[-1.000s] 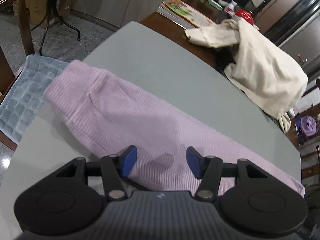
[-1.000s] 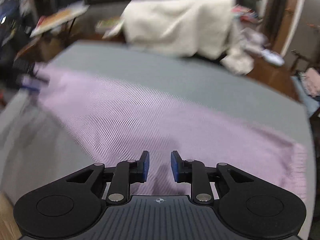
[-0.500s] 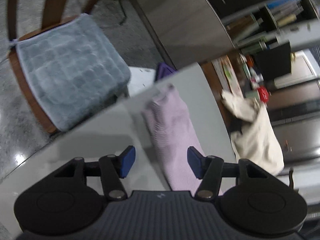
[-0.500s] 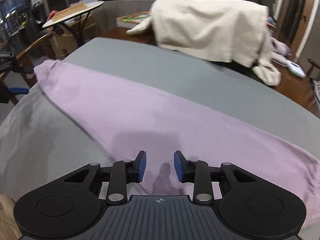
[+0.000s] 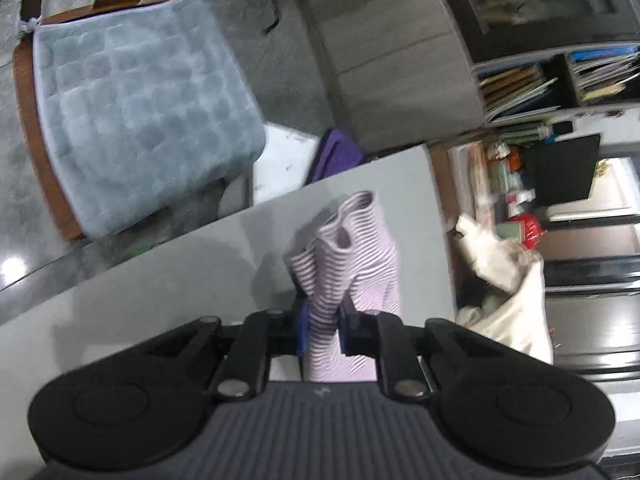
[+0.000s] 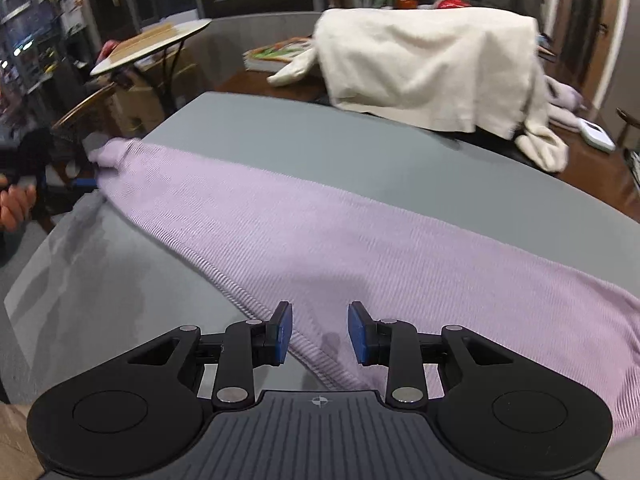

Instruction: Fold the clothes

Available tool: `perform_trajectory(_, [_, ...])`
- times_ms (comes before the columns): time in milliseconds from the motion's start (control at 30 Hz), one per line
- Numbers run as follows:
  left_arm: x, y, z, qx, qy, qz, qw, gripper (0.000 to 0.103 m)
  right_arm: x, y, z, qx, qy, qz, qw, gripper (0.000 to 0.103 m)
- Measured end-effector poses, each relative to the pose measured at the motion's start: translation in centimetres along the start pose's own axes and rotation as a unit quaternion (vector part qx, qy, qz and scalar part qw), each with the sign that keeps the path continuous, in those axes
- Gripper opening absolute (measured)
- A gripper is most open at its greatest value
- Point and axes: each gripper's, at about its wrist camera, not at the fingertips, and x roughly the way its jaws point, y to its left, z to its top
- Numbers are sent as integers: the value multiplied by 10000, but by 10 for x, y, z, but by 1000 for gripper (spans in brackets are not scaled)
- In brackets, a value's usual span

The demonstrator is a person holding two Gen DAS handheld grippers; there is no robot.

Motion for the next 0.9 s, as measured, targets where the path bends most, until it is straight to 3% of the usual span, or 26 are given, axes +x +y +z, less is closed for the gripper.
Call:
perform_trajectory(100, [-8, -20, -8, 668, -175, 119, 9975, 13, 22, -11, -5, 224, -23, -54, 9997, 32])
perform_trajectory(233, [-23, -60, -29, 1567, -262, -42, 9873, 13, 68, -32, -5, 476, -45, -149, 9987, 32])
perform_trajectory(400, [-34, -119, -79, 2636, -162, -384, 9637, 13, 101, -58, -7, 626, -60, -141, 9979, 32])
perform_trajectory(500, [-29, -152, -127, 3330, 85, -479, 9417, 13, 120, -73, -8, 728, -130, -134, 9972, 32])
perform_trajectory(767, [24, -182, -220, 4086, 759, -268, 9092, 16, 194, -131, -11, 1316, -255, -335, 9904, 32])
perform_trajectory(900, [63, -172, -247, 4165, 1410, 121, 8981, 36, 219, -161, -12, 1458, -163, -450, 9882, 32])
